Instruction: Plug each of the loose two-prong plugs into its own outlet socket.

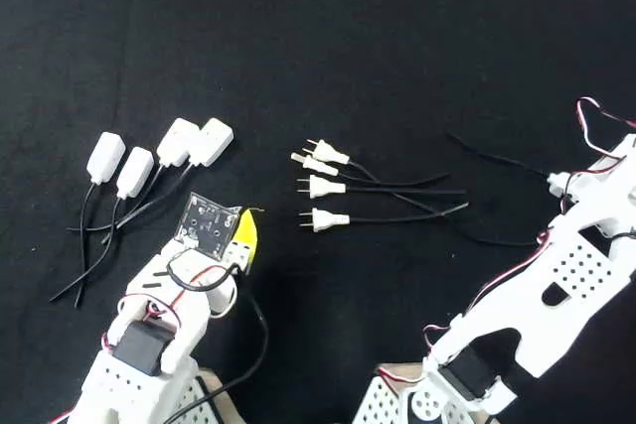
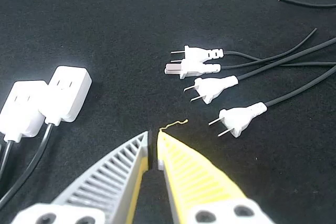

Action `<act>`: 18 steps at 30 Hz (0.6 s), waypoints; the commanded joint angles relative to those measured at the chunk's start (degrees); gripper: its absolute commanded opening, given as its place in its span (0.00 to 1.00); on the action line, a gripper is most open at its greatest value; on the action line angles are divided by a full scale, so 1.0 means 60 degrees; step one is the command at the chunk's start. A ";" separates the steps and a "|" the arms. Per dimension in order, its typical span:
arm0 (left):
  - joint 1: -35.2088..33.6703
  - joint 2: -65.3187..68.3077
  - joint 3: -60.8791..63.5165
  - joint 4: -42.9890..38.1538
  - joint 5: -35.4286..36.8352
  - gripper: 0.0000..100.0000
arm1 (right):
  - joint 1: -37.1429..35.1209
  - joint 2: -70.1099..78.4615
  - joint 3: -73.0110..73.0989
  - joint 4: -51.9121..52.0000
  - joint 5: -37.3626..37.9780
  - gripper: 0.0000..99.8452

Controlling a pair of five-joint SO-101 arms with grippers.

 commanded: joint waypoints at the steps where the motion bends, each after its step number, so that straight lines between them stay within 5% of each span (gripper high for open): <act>1: -0.0110 -0.0073 0.0168 -0.0220 -0.0542 0.05 | 0.0293 -0.0125 -0.0593 0.0337 -0.0059 0.02; 12: -0.0110 -0.0073 0.0168 -0.0220 -0.0630 0.05 | 0.0132 -0.0330 -0.0564 0.0337 0.1377 0.02; 18: -0.0110 -0.0073 0.0168 -0.0220 -0.0645 0.05 | 0.0234 -0.1267 -0.0505 0.0352 0.2051 0.20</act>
